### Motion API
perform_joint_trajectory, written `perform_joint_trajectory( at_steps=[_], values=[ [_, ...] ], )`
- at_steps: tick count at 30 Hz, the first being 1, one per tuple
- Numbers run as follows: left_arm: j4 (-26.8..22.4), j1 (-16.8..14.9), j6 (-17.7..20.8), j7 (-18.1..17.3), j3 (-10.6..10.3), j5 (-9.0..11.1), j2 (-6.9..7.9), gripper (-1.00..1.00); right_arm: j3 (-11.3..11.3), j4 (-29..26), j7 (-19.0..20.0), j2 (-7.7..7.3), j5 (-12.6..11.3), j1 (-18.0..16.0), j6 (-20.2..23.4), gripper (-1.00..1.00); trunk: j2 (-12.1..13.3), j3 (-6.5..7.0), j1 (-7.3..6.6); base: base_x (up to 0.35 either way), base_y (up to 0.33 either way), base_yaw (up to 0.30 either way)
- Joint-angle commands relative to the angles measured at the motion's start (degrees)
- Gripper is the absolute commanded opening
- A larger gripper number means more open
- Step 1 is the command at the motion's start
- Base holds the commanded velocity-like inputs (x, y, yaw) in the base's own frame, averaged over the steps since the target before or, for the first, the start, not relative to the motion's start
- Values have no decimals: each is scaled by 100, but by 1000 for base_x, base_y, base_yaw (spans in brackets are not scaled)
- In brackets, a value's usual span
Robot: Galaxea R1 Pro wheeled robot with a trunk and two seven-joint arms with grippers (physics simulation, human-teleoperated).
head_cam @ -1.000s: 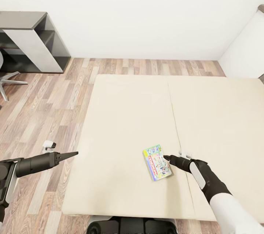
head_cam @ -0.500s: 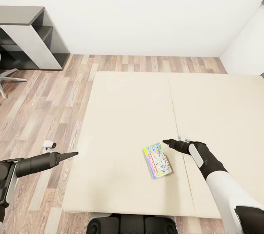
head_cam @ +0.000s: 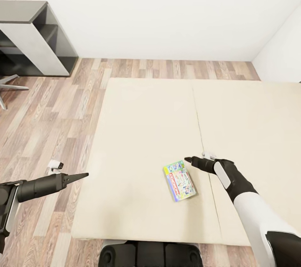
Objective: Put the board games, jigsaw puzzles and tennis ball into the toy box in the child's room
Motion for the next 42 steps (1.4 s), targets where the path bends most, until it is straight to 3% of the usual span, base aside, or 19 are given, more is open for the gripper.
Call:
perform_joint_trajectory(
  at_steps=[1,11,13,15,16,17,18,19,22,26,29,42],
  values=[
    [-3,-2,60,-28,2,-15,1,100,-21,-5,22,2,5,-2,33,100,-9,-16,3,0,0,0],
    [-213,-2,112,-28,11,79,16,100,6,-4,46,17,19,4,37,100,-9,-111,3,0,0,0],
    [-350,-2,124,-28,11,220,22,100,13,-4,66,19,20,5,41,100,-9,-130,3,0,0,0],
    [-431,-2,133,-28,-12,560,21,100,18,-7,83,16,15,5,45,100,-9,-149,3,0,0,0],
    [-473,-2,134,-28,-46,870,11,100,20,-8,90,13,6,5,48,100,-9,-158,3,0,0,0],
    [-513,-2,129,-28,-136,1182,-9,100,21,-6,97,9,-7,5,52,100,-9,-168,3,5,0,0],
    [-528,0,118,-28,-217,1323,-18,100,22,-8,100,8,-13,5,56,100,-9,-177,3,15,0,0],
    [-548,-1,100,-28,-435,1550,-26,100,27,-13,103,7,-23,9,65,100,-9,-187,3,24,0,0],
    [-573,-7,76,-28,-892,1814,-21,100,35,-29,113,7,-34,17,80,100,-9,-215,3,15,0,0],
    [-581,-10,58,-28,-1152,1938,-34,100,45,-30,117,16,-32,21,71,100,-9,-253,3,6,0,0],
    [-576,-10,53,-28,-1227,1966,-35,100,48,-30,121,18,-38,22,66,100,-9,-281,3,2,0,0],
    [-556,-11,55,-28,-1265,1954,-12,100,53,-30,138,15,-57,23,94,100,-9,-404,3,0,0,0]
  ],
)
